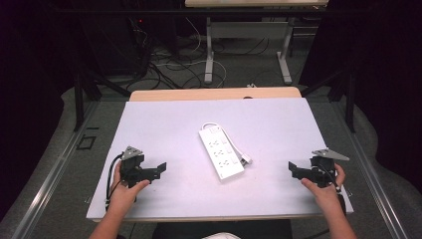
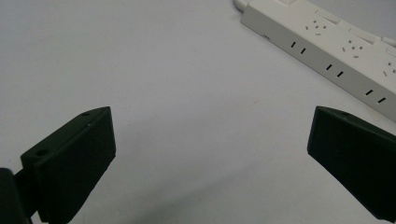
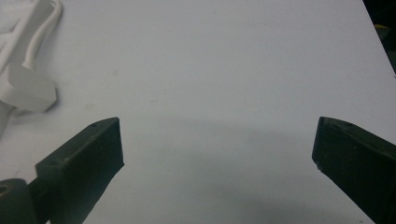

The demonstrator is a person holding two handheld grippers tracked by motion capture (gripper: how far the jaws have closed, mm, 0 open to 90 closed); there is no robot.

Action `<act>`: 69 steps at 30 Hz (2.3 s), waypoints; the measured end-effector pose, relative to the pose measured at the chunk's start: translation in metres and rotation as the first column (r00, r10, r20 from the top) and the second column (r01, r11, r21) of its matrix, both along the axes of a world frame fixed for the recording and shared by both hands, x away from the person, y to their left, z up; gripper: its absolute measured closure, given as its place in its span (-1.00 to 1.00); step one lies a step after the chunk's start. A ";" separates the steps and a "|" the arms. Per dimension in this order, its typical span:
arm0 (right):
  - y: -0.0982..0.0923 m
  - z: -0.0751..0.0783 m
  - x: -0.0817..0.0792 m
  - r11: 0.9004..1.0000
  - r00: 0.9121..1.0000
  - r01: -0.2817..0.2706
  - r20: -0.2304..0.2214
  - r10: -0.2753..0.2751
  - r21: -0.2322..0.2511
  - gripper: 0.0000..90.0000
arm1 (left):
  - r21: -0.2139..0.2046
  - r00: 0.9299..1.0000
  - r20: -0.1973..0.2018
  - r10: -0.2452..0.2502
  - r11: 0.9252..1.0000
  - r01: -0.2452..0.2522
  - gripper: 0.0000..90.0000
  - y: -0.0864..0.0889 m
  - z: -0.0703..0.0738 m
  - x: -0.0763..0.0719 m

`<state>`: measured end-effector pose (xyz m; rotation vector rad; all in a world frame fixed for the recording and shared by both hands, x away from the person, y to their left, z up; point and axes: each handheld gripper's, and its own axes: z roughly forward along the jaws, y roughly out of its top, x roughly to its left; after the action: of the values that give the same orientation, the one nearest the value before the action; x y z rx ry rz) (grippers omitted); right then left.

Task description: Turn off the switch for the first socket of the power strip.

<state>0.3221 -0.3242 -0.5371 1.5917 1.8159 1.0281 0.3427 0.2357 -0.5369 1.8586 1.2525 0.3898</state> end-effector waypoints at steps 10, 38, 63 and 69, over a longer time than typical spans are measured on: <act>0.013 -0.004 0.001 1.000 1.000 0.005 -0.006 -0.005 0.001 -1.00 | -0.021 0.999 0.021 0.027 0.999 -0.027 -0.95 0.002 -0.001 -0.003; 0.043 -0.005 -0.004 0.994 0.994 -0.106 0.009 0.107 -0.034 -0.66 | -0.015 1.000 0.004 0.003 1.000 -0.003 -0.91 -0.002 -0.002 -0.001; 0.064 -0.005 -0.008 0.973 0.974 -0.226 0.015 0.227 -0.047 -0.22 | -0.012 1.000 0.003 0.002 1.000 -0.002 -0.87 -0.005 -0.003 -0.002; 0.068 -0.005 -0.009 0.967 0.967 -0.253 0.009 0.254 -0.038 -0.09 | -0.011 1.000 0.004 0.005 1.000 -0.005 -0.86 -0.005 -0.003 -0.002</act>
<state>0.3129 -0.2562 -0.5420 1.3510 2.0551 1.1063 0.3408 0.2305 -0.5400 1.8451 1.2541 0.3881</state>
